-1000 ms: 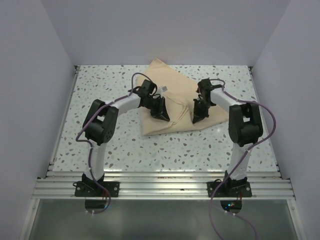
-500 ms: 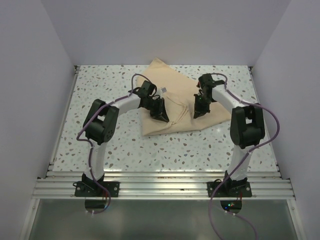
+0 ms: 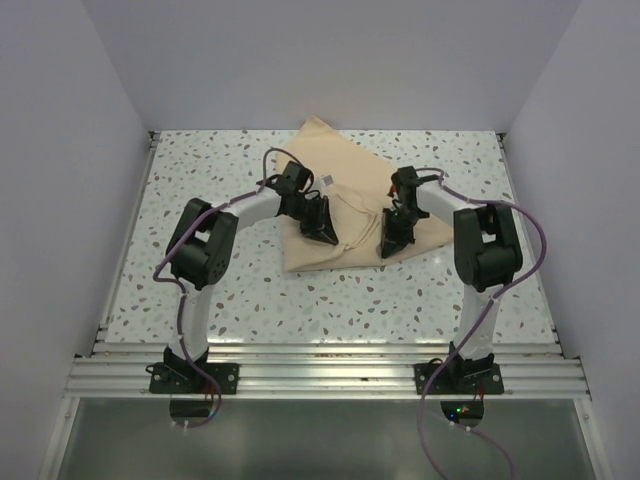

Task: Prepare the surgical pack

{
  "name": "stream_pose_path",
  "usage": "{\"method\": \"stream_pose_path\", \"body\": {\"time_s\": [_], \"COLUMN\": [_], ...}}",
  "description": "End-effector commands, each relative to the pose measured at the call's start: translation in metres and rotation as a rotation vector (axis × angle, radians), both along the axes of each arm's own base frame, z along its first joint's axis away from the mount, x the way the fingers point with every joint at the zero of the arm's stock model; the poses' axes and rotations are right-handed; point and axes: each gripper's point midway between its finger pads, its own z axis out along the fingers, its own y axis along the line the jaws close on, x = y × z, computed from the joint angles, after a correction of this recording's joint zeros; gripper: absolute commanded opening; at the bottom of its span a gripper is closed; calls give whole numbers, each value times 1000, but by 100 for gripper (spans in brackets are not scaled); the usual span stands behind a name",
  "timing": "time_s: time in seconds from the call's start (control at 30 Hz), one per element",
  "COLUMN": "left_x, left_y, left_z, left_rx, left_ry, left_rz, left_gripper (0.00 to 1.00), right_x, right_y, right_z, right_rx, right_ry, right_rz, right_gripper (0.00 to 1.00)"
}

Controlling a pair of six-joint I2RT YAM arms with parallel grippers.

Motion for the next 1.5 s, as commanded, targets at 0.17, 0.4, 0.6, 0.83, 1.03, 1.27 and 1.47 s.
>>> {"method": "stream_pose_path", "body": {"time_s": [0.17,0.4,0.6,0.83,1.03,1.27,1.47], "left_x": [3,9,12,10,14,16,12], "left_y": [3,3,6,10,11,10,11], "left_z": [8,15,19,21,31,46,44], "left_rx": [-6,-21,-18,-13,-34,-53,-56], "left_ry": [-15,-26,-26,-25,-44,-56,-47], "left_rz": [14,10,6,-4,0,-10,-27], "left_gripper": [8,8,8,8,9,11,11], "right_x": [41,39,32,68,93,107,131], "right_y": [-51,-99,-132,-152,-189,-241,-257], "right_z": [49,33,-5,38,76,69,37], "right_rx": [-66,-104,-141,-162,-245,-375,-319], "right_ry": [-179,-139,-78,-237,-404,-476,-445], "right_rz": [-97,-212,-289,-398,-569,-743,-735], "right_gripper": [2,2,1,7,42,81,88]}}
